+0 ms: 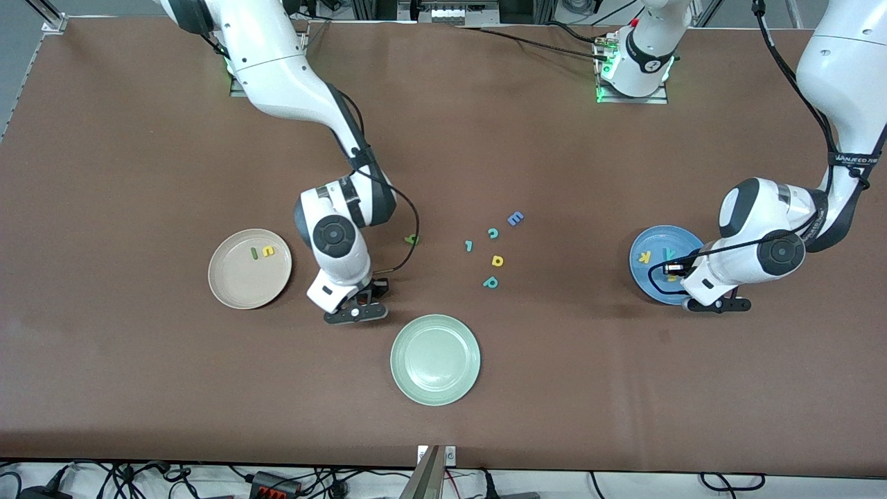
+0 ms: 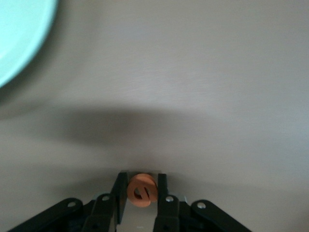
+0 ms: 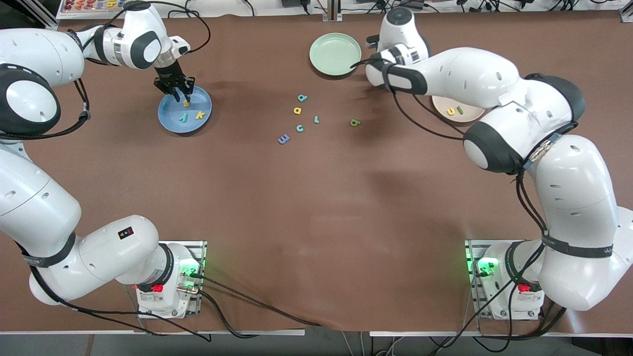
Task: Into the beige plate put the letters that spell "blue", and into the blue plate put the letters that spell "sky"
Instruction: 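Drop the s into the blue plate while the right gripper drops the e onto beige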
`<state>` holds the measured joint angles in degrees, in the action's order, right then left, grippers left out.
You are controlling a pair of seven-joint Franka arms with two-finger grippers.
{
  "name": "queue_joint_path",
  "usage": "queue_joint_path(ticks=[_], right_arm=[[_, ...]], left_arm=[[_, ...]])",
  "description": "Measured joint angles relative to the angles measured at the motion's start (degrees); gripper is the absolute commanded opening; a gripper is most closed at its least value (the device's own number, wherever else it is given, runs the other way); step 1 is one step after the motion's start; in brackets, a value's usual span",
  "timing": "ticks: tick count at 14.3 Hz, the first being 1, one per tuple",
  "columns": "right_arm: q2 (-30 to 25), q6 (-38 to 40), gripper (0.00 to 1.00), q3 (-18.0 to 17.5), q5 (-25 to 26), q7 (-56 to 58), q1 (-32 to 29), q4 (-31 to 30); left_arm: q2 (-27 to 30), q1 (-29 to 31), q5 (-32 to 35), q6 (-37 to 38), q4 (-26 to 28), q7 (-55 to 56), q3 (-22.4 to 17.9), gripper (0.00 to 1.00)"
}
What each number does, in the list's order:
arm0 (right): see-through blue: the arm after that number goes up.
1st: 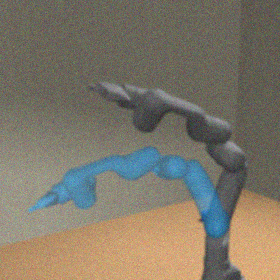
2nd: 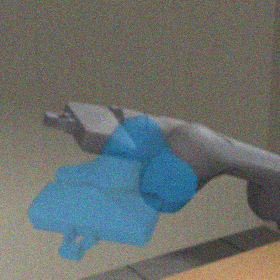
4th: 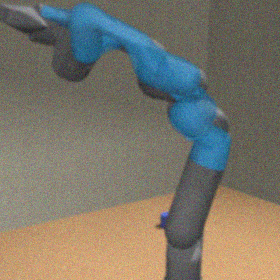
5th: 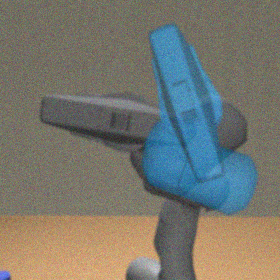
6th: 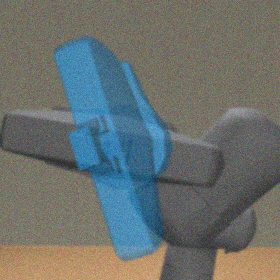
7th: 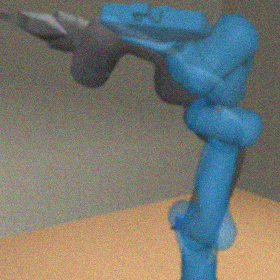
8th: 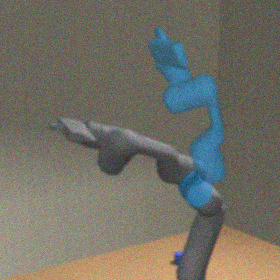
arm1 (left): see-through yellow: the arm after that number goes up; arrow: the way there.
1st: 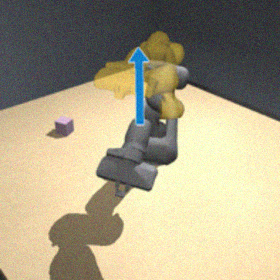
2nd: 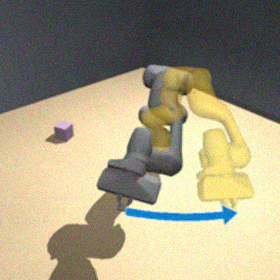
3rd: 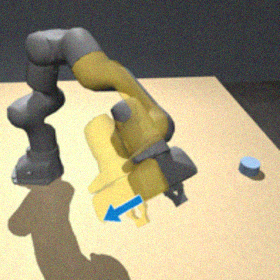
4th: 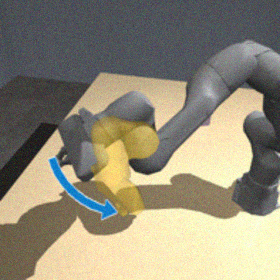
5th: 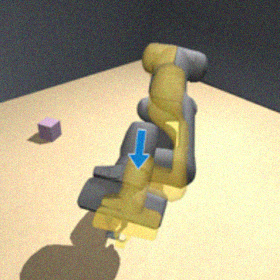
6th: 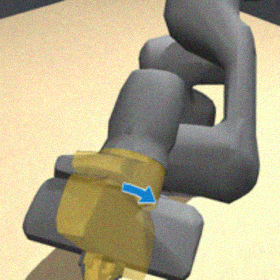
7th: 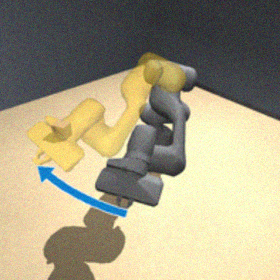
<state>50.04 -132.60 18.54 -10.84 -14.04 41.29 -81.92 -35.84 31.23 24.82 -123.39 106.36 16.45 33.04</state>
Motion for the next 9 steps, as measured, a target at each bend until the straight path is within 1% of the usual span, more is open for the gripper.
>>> queue_joint_path(ticks=[3,5,7,9], right_arm=[[-5.1,11.6,0.12,0.3,0.0,1.8,-4.0,-0.4],[-9.9,18.0,0.12,0.7,0.0,5.6,-7.0,-2.9],[-14.5,19.2,0.12,1.2,0.1,9.4,-10.3,-8.6],[-17.2,18.9,0.12,1.8,0.1,12.6,-13.3,-14.1]], left_arm=[[0.0,-0.2,0.0,0.0,-0.3,0.0,0.3,1.00],[0.4,-0.2,0.0,0.1,-1.0,0.0,0.8,1.00],[1.4,-0.3,0.0,1.9,-2.8,0.0,1.1,1.00],[2.3,-0.4,0.0,7.0,-7.3,-0.1,2.1,1.00]])
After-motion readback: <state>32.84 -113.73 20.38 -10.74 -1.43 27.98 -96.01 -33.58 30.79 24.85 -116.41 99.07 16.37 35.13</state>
